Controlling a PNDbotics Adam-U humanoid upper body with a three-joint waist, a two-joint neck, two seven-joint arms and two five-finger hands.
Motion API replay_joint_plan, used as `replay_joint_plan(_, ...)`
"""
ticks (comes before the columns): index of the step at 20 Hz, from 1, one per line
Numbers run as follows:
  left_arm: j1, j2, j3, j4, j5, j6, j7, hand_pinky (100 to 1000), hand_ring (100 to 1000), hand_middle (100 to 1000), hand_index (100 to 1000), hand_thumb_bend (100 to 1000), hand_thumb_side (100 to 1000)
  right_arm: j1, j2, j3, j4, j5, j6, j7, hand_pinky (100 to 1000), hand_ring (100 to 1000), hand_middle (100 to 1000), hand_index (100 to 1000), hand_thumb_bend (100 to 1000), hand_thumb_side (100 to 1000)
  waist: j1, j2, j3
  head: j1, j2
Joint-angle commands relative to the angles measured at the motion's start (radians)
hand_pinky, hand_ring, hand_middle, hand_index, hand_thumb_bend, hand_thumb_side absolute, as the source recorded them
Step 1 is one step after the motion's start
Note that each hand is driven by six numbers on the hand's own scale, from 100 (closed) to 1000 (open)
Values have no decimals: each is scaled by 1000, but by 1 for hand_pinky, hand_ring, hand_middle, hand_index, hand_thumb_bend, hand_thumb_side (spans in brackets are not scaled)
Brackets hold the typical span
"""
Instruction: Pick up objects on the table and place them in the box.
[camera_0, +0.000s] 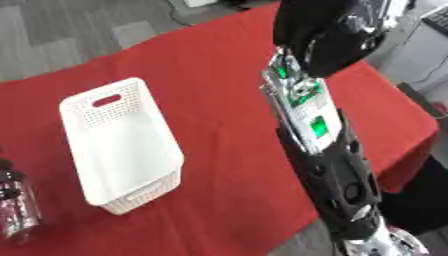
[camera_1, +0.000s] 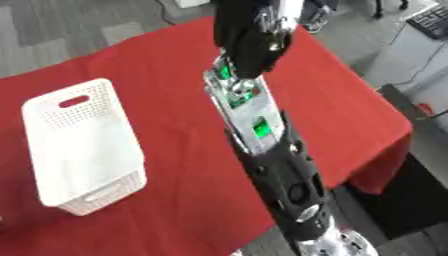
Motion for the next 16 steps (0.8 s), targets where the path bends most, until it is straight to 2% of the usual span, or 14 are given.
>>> replay_joint_plan(1,-23,13,2,4,-18,-20,12,890,848,815,850,620,343,-21,5,1,-13,-1,-14,-11,424,501,597,682,100,1000,3,-11,-1,8,0)
replay_joint_plan(7,-29,12,-1,17,-29,-51,35,867,833,802,841,605,324,-24,10,3,-13,0,-17,-11,424,501,597,681,100,1000,5,-10,-5,6,0)
replay_joint_plan(16,-38,7,4,33,-18,-58,46,850,825,798,839,598,320,-27,15,3,-13,1,-21,-12,423,500,596,681,100,1000,8,-7,-11,5,0)
